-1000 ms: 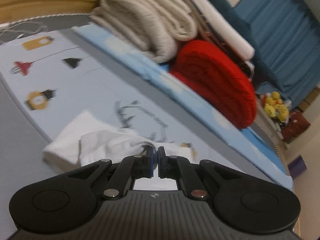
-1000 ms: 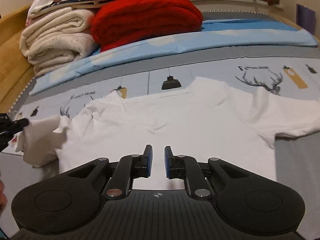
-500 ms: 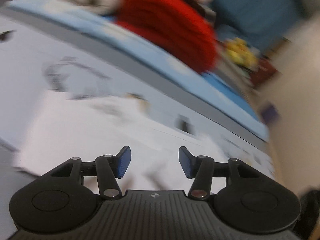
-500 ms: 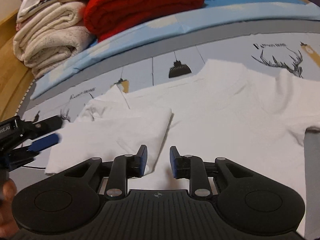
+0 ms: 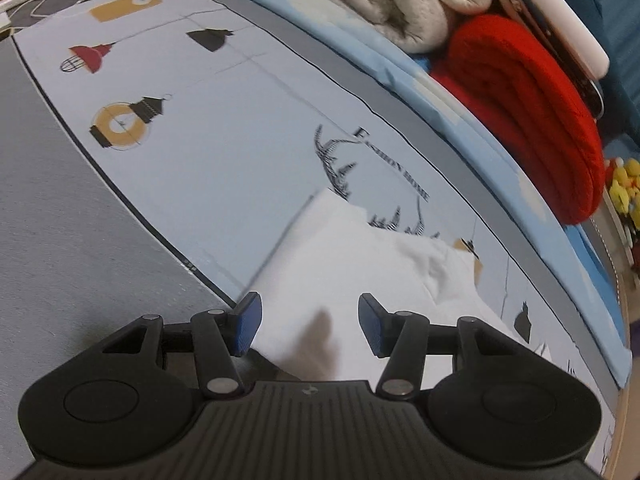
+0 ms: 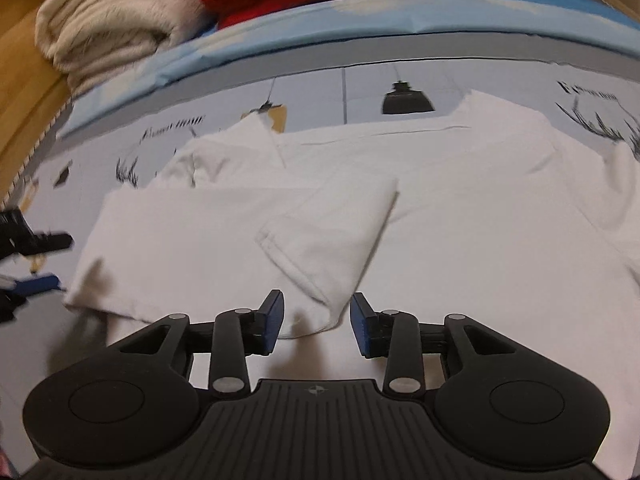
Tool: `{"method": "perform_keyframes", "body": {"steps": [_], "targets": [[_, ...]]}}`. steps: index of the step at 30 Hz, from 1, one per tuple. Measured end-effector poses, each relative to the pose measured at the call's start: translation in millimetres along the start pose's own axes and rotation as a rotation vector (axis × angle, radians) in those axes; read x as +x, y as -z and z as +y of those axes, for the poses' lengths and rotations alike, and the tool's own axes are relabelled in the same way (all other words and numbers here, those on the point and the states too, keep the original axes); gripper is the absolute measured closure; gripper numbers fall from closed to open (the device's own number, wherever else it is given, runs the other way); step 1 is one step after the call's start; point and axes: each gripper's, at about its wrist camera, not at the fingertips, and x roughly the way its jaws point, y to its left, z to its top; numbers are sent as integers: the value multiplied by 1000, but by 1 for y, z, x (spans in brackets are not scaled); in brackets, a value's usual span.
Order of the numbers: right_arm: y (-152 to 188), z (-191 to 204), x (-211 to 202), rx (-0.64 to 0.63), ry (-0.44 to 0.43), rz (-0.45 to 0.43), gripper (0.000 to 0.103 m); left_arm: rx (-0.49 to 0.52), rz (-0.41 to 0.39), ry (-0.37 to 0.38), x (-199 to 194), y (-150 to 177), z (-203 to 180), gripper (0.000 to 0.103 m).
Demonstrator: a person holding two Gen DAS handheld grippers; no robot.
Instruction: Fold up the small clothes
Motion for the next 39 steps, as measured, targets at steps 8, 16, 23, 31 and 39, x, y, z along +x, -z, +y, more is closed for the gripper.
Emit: {"method": "perform_keyframes", "body": {"steps": [8, 16, 23, 31, 39], "targets": [[3, 9, 23, -88, 70, -8, 73, -40, -13, 7, -10, -11, 11, 45], [-11, -18, -19, 125, 45, -237, 96, -53, -27, 4, -12, -20, 16, 45], [5, -101, -16, 542, 209, -138, 93, -25, -21, 1, -10, -17, 11, 45], [8, -131, -14, 645, 155, -123, 77, 13, 8, 13, -2, -8, -1, 45], [3, -140, -20, 648, 134, -150, 100, 23, 12, 10, 3, -6, -5, 45]]}}
